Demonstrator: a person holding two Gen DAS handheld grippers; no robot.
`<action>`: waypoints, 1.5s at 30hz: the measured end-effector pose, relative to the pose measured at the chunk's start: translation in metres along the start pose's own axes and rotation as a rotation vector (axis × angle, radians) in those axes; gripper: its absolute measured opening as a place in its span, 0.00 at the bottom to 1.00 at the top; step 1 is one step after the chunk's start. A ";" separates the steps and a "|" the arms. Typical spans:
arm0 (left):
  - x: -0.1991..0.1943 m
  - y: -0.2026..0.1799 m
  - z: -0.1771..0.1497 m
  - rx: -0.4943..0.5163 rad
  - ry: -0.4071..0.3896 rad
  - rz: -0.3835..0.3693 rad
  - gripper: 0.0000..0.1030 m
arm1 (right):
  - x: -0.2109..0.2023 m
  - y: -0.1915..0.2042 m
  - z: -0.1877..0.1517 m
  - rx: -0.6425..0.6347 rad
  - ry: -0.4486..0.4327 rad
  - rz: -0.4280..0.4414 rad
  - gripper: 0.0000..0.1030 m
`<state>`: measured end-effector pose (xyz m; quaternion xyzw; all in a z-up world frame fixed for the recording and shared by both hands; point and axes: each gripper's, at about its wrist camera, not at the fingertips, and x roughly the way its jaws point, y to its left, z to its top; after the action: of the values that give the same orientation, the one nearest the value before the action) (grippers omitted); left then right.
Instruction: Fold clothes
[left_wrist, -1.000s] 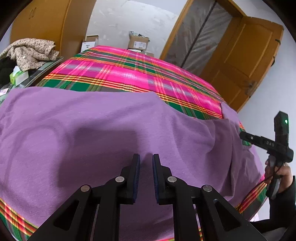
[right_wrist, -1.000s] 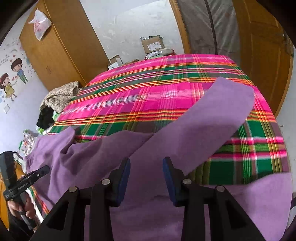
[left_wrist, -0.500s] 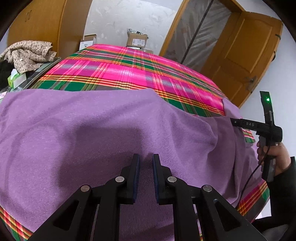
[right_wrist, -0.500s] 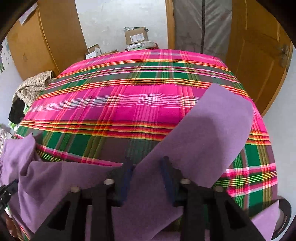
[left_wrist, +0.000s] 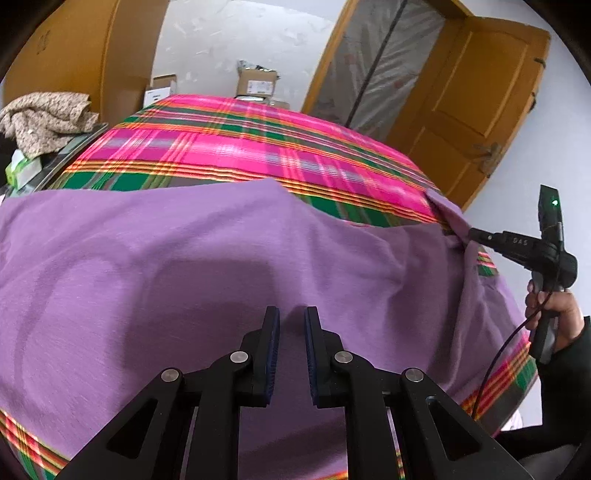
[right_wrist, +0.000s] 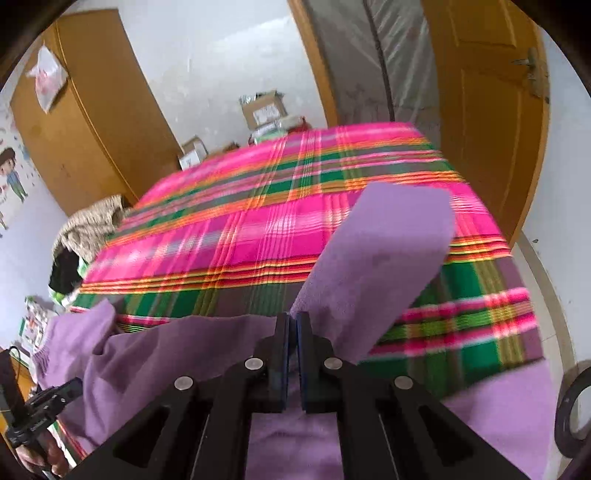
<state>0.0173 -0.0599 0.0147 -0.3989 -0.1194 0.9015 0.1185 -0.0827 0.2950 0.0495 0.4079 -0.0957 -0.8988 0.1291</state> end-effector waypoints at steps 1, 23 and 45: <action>-0.001 -0.004 -0.001 0.008 0.002 -0.007 0.14 | -0.010 -0.003 -0.004 0.011 -0.013 0.002 0.04; 0.013 -0.083 -0.037 0.243 0.139 -0.181 0.26 | -0.053 -0.019 -0.084 -0.019 0.015 0.208 0.06; 0.013 -0.124 -0.050 0.432 0.120 -0.168 0.38 | -0.032 -0.023 -0.094 0.024 0.079 0.238 0.37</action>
<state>0.0609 0.0669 0.0112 -0.4059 0.0506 0.8677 0.2824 0.0052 0.3202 0.0049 0.4305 -0.1488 -0.8590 0.2338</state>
